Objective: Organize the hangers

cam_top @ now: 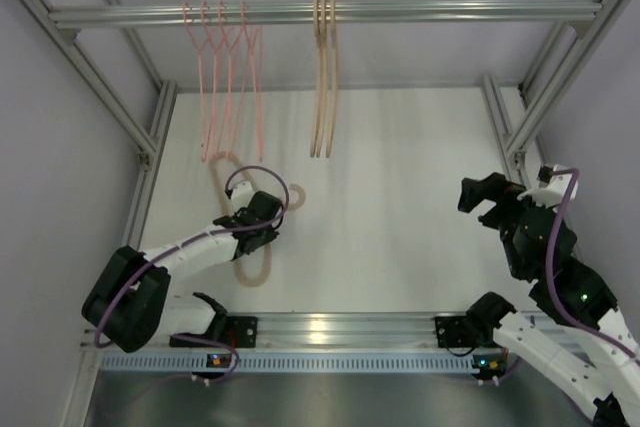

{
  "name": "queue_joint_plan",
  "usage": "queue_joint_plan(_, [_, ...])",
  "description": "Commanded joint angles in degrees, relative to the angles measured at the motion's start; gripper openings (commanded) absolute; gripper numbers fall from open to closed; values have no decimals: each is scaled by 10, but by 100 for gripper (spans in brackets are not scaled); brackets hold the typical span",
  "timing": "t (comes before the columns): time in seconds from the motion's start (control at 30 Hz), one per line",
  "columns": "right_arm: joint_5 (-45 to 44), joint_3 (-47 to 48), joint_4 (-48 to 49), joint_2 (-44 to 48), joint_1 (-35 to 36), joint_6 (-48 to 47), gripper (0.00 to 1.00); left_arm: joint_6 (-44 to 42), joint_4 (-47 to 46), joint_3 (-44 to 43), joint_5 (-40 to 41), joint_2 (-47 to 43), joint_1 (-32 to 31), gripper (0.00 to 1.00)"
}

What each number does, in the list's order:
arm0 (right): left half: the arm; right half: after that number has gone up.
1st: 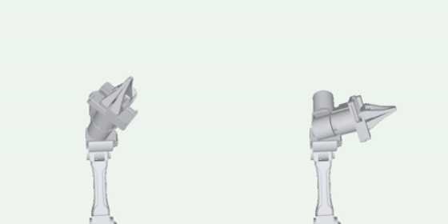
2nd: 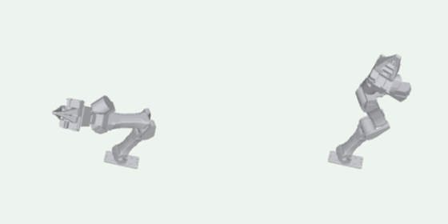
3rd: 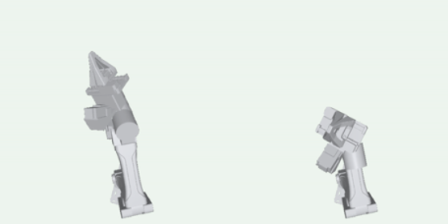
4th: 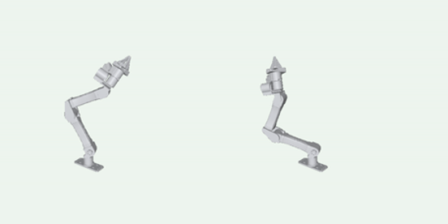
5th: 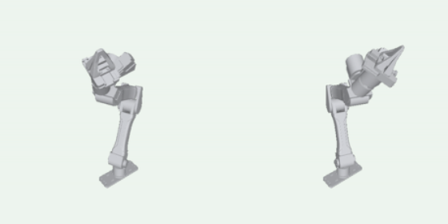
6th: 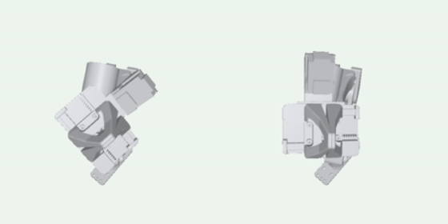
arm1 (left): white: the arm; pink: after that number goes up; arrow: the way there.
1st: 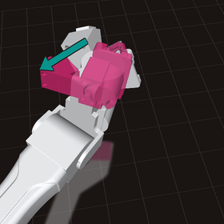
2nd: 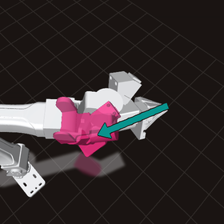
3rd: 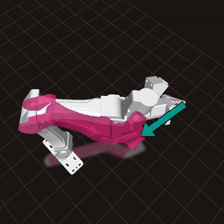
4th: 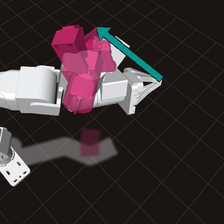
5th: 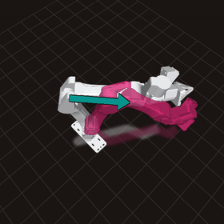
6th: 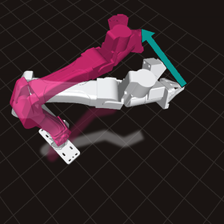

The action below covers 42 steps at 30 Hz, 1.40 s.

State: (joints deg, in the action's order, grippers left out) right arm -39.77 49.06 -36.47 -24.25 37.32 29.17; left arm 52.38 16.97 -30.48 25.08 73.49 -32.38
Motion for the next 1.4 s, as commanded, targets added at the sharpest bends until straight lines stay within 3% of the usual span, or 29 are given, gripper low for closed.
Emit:
queue_joint_plan(0.0, [7, 6, 10, 7, -8, 5, 100, 7, 32, 40, -94, 16, -1, 24])
queue_joint_plan(0.17, [11, 8, 10, 12, -8, 8, 99, 12, 32, 34, -114, 19, -31, 7])
queue_joint_plan(0.27, [12, 11, 4, 11, -9, 9, 99, 35, 32, 17, -109, 43, -90, 0])
queue_joint_plan(0.4, [28, 10, -3, 7, -8, 14, 99, 89, 30, -20, -95, 87, -192, 0])
queue_joint_plan(0.53, [79, -6, -4, 3, -8, 38, 99, 110, 17, -63, -90, 99, -239, 0])
queue_joint_plan(0.8, [258, -139, 84, -46, -8, 113, 99, 106, -21, -113, -118, 83, -258, 0])
queue_joint_plan(1.07, [319, -207, 145, -62, -7, 141, 100, 96, -13, -117, -125, 63, -264, 0])
queue_joint_plan(1.2, [313, -211, 135, -49, -7, 140, 99, 108, 20, -80, -113, 20, -297, 41])
queue_joint_plan(1.3, [318, -219, 135, -48, -7, 145, 99, 117, 67, -69, -93, -11, -340, 51])
queue_joint_plan(1.37, [320, -225, 136, -48, -6, 149, 99, 126, 97, -77, -80, -23, -363, 51])
